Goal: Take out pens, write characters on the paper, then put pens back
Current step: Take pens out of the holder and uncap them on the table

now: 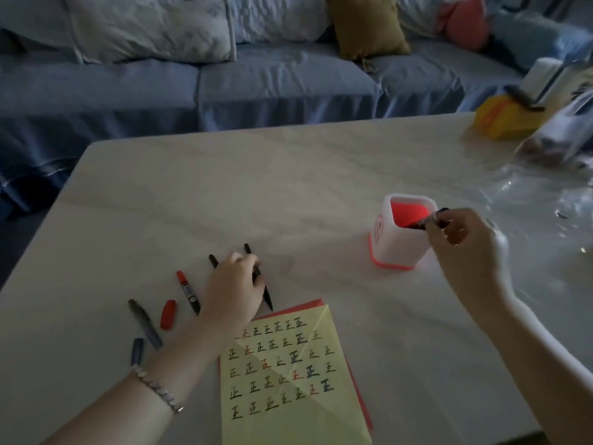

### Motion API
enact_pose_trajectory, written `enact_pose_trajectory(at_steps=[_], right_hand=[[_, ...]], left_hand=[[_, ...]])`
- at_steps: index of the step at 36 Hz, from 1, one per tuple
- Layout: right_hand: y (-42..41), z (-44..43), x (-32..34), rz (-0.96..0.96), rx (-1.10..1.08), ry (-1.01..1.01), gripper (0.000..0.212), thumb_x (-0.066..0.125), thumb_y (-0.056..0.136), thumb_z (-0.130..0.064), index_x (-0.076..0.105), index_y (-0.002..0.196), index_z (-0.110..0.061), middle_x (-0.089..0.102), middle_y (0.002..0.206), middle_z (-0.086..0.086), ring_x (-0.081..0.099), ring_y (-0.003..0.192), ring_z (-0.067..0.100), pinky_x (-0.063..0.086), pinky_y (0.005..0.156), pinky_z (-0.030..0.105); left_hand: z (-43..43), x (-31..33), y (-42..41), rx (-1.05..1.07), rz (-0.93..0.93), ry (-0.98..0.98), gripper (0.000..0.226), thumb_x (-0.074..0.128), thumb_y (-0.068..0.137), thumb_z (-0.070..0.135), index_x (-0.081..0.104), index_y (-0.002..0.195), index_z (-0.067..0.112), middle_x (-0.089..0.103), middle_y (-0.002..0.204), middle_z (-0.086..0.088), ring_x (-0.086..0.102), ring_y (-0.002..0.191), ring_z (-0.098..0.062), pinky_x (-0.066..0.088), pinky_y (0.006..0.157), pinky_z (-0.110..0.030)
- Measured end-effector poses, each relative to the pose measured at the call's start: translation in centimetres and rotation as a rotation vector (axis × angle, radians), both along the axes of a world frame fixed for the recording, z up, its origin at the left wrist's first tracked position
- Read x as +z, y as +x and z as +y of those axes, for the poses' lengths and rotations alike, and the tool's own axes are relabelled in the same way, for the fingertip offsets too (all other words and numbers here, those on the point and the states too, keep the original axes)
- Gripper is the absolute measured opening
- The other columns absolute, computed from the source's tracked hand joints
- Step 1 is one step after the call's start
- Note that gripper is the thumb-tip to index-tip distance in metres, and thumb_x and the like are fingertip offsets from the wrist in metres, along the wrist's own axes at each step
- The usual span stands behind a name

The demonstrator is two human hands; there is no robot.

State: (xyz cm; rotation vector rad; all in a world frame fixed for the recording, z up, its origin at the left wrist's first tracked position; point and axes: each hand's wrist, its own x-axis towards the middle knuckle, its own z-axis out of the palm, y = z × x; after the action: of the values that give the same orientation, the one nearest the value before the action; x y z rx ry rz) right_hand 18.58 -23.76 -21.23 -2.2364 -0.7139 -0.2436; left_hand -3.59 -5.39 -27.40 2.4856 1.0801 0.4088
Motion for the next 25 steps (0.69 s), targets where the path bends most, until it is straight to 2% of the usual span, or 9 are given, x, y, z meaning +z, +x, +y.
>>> enact_pose_trajectory(at_steps=[2, 4, 7, 11, 14, 19, 23, 25], right_hand=[[1.5, -0.1, 0.1, 0.045, -0.1, 0.019, 0.027, 0.064, 0.082, -0.025, 0.058, 0.101, -0.008, 0.058, 0.085, 0.012, 0.047, 0.082, 0.019, 0.029, 0.068, 0.022], [2.4, 0.0, -0.1, 0.142, -0.135, -0.002, 0.033, 0.064, 0.081, -0.032, 0.058, 0.104, -0.008, 0.06, 0.084, 0.009, 0.049, 0.083, 0.02, 0.031, 0.069, 0.024], [2.5, 0.6, -0.9, 0.229, -0.111, -0.01, 0.028, 0.06, 0.083, -0.033, 0.067, 0.093, -0.007, 0.062, 0.074, 0.008, 0.052, 0.075, 0.022, 0.032, 0.064, 0.025], [2.2, 1.1, -1.1, 0.244, -0.089, 0.054, 0.019, 0.057, 0.083, -0.023, 0.069, 0.08, -0.009, 0.063, 0.071, 0.012, 0.06, 0.075, 0.03, 0.034, 0.058, 0.026], [1.9, 1.3, -0.7, 0.205, -0.081, 0.06, 0.017, 0.057, 0.08, -0.017, 0.07, 0.076, -0.006, 0.066, 0.074, 0.017, 0.059, 0.076, 0.033, 0.038, 0.059, 0.027], [1.7, 1.4, -0.2, 0.111, -0.068, 0.107, 0.015, 0.06, 0.081, -0.015, 0.072, 0.089, -0.009, 0.066, 0.086, 0.011, 0.06, 0.083, 0.027, 0.038, 0.067, 0.023], [0.5, 1.0, 0.6, -0.126, 0.063, 0.147, 0.014, 0.063, 0.082, -0.01, 0.07, 0.093, -0.007, 0.055, 0.088, 0.001, 0.058, 0.073, 0.023, 0.037, 0.062, 0.011], [-0.9, 0.8, 1.2, -0.241, 0.172, 0.179, 0.014, 0.062, 0.083, -0.008, 0.07, 0.094, -0.005, 0.058, 0.09, 0.006, 0.054, 0.071, 0.016, 0.039, 0.064, 0.009]], left_hand=[[-0.5, 0.4, 0.3, -0.02, -0.018, -0.019, 0.027, 0.053, 0.089, 0.015, 0.057, 0.116, 0.011, 0.055, 0.115, -0.003, 0.055, 0.101, -0.018, 0.047, 0.081, -0.029], [-1.0, 0.8, 0.5, -0.039, -0.032, -0.044, 0.028, 0.05, 0.091, 0.017, 0.056, 0.118, 0.013, 0.055, 0.115, -0.001, 0.053, 0.103, -0.015, 0.048, 0.082, -0.029], [-1.5, 1.1, 0.8, -0.075, -0.056, -0.068, 0.027, 0.049, 0.092, 0.017, 0.056, 0.117, 0.013, 0.056, 0.113, -0.001, 0.052, 0.102, -0.013, 0.046, 0.081, -0.026], [-1.9, 1.4, 0.9, -0.104, -0.091, -0.086, 0.026, 0.049, 0.091, 0.015, 0.058, 0.115, 0.011, 0.056, 0.111, -0.001, 0.052, 0.102, -0.012, 0.043, 0.08, -0.021], [-2.2, 1.6, 0.7, -0.113, -0.106, -0.09, 0.025, 0.049, 0.091, 0.014, 0.059, 0.114, 0.011, 0.057, 0.11, 0.0, 0.052, 0.099, -0.008, 0.041, 0.078, -0.018], [-2.4, 1.7, 0.6, -0.115, -0.116, -0.099, 0.025, 0.047, 0.093, 0.019, 0.058, 0.115, 0.015, 0.056, 0.106, 0.005, 0.05, 0.095, -0.004, 0.038, 0.071, -0.01], [-2.7, 1.7, 0.7, -0.142, -0.123, -0.112, 0.025, 0.049, 0.092, 0.018, 0.057, 0.115, 0.014, 0.056, 0.104, 0.004, 0.052, 0.09, -0.003, 0.043, 0.076, -0.012], [-2.9, 1.9, 0.7, -0.171, -0.143, -0.128, 0.026, 0.051, 0.092, 0.018, 0.056, 0.117, 0.015, 0.056, 0.106, 0.005, 0.052, 0.094, -0.002, 0.042, 0.08, -0.012]])
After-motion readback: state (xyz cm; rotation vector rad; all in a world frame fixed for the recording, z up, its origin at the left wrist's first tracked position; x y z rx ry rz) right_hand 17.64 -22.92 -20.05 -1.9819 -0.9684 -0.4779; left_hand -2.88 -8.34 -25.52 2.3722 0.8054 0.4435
